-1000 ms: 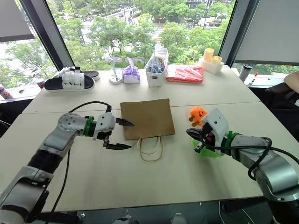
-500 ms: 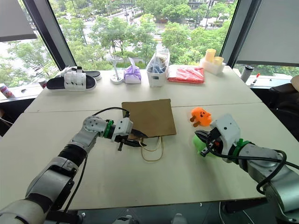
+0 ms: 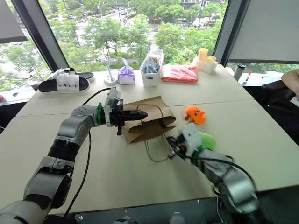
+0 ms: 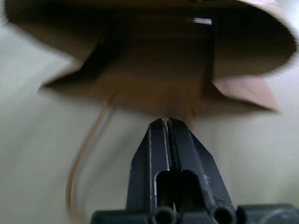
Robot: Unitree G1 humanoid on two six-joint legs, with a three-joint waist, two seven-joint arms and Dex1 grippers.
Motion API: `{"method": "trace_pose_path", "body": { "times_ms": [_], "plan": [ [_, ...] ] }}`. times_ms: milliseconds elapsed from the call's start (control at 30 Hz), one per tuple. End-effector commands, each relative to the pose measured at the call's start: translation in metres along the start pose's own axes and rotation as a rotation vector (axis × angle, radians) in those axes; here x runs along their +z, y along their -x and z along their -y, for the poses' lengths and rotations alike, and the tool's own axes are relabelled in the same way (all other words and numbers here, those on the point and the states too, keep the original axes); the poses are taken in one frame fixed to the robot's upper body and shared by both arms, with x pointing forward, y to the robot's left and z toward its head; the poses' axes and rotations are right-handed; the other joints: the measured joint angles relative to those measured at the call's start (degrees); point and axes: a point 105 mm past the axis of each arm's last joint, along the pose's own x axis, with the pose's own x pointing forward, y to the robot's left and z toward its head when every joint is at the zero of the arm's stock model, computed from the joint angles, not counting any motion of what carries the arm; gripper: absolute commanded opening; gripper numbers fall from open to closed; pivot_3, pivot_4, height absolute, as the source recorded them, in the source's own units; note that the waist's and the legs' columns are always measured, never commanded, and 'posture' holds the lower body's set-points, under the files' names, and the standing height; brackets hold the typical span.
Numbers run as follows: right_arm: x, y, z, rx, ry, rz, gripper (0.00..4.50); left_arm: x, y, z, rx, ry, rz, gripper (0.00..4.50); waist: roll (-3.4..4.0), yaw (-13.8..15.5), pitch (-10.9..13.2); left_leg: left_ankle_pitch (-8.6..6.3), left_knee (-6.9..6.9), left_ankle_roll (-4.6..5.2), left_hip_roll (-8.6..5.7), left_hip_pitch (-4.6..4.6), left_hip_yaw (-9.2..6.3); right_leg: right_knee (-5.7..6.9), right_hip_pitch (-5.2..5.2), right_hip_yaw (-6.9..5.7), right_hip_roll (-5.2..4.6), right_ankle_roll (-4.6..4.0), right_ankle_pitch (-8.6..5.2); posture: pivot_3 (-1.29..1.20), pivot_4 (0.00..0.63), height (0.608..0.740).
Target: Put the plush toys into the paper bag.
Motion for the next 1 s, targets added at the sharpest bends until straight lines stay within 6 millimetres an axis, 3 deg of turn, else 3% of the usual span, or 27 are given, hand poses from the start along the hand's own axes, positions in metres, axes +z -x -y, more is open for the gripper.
{"method": "trace_pose_path", "body": {
  "times_ms": [33, 100, 233, 433, 567, 700, 800, 833, 900, 1000],
  "plan": [
    [0.005, -0.029, -0.001, -0.028, 0.012, 0.043, 0.0, 0.015, 0.003, 0.006, 0.013, -0.005, 0.041, 0.02, 0.0, -0.03, 0.0, 0.01, -0.01, -0.02, 0.0, -0.01, -0.03, 0.02, 0.0, 0.0, 0.01, 0.0, 0.0, 0.0, 0.15, 0.74],
    [-0.001, -0.046, -0.005, -0.025, 0.007, 0.028, 0.0, 0.021, 0.003, 0.007, 0.031, 0.005, 0.066, 0.02, 0.0, 0.13, 0.0, 0.19, -0.01, -0.34, -0.05, -0.02, -0.08, 0.03, -0.02, 0.0, -0.03, 0.0, 0.0, 0.0, 0.15, 0.74],
    [-0.008, -0.068, -0.014, -0.01, 0.006, 0.017, 0.0, 0.052, 0.01, -0.006, 0.146, 0.029, 0.192, 0.02, -0.01, 0.08, 0.0, 0.21, -0.04, -0.38, -0.09, -0.11, -0.22, -0.03, -0.07, 0.01, -0.04, 0.0, 0.0, 0.0, 0.15, 0.74],
    [-0.023, -0.071, -0.02, 0.019, 0.046, -0.025, 0.0, 0.122, 0.04, -0.035, 0.341, 0.059, 0.455, 0.02, 0.0, -0.32, -0.01, 0.24, -0.03, -0.44, -0.08, -0.13, -0.33, 0.02, -0.12, 0.0, -0.04, 0.0, 0.0, 0.0, 0.15, 0.74],
    [-0.028, -0.068, -0.018, 0.018, 0.049, -0.039, 0.0, 0.138, 0.05, -0.037, 0.366, 0.023, 0.48, 0.02, 0.0, -0.46, -0.01, 0.25, -0.09, -0.45, -0.09, -0.08, -0.31, 0.07, -0.14, 0.0, -0.03, 0.0, 0.0, 0.0, 0.15, 0.74],
    [-0.026, -0.065, -0.016, 0.011, 0.052, -0.027, 0.0, 0.131, 0.045, -0.033, 0.349, 0.012, 0.442, 0.02, 0.0, -0.42, -0.01, 0.26, -0.08, -0.46, -0.09, -0.08, -0.3, 0.07, -0.14, 0.01, -0.03, 0.0, 0.0, 0.0, 0.15, 0.74],
    [0.008, -0.053, -0.005, -0.035, 0.065, 0.067, 0.0, 0.09, 0.024, -0.012, 0.252, 0.028, 0.307, 0.02, 0.04, -0.39, -0.03, 0.25, -0.1, -0.47, -0.1, -0.08, -0.29, 0.07, -0.14, 0.03, -0.04, 0.0, 0.0, 0.0, 0.15, 0.74],
    [0.034, -0.036, 0.004, -0.06, 0.087, 0.125, 0.0, 0.067, 0.015, -0.002, 0.216, 0.048, 0.251, 0.02, 0.05, -0.28, -0.03, 0.25, -0.11, -0.47, -0.1, -0.08, -0.3, 0.09, -0.15, 0.05, -0.05, 0.0, 0.01, 0.0, 0.15, 0.74],
    [0.062, -0.003, 0.014, -0.091, 0.121, 0.178, 0.0, 0.043, 0.008, 0.009, 0.187, 0.078, 0.207, 0.02, 0.07, -0.03, -0.01, 0.25, -0.07, -0.47, -0.14, -0.22, -0.31, 0.19, -0.31, 0.08, -0.13, 0.0, 0.0, 0.0, 0.15, 0.74],
    [0.072, 0.036, 0.022, -0.126, 0.159, 0.159, 0.0, 0.031, 0.007, 0.016, 0.177, 0.091, 0.191, 0.02, 0.01, 0.72, -0.01, 0.25, 0.03, -0.47, -0.18, -0.39, -0.32, 0.3, -0.48, 0.08, -0.14, 0.0, 0.0, 0.0, 0.15, 0.74]
  ]
}}
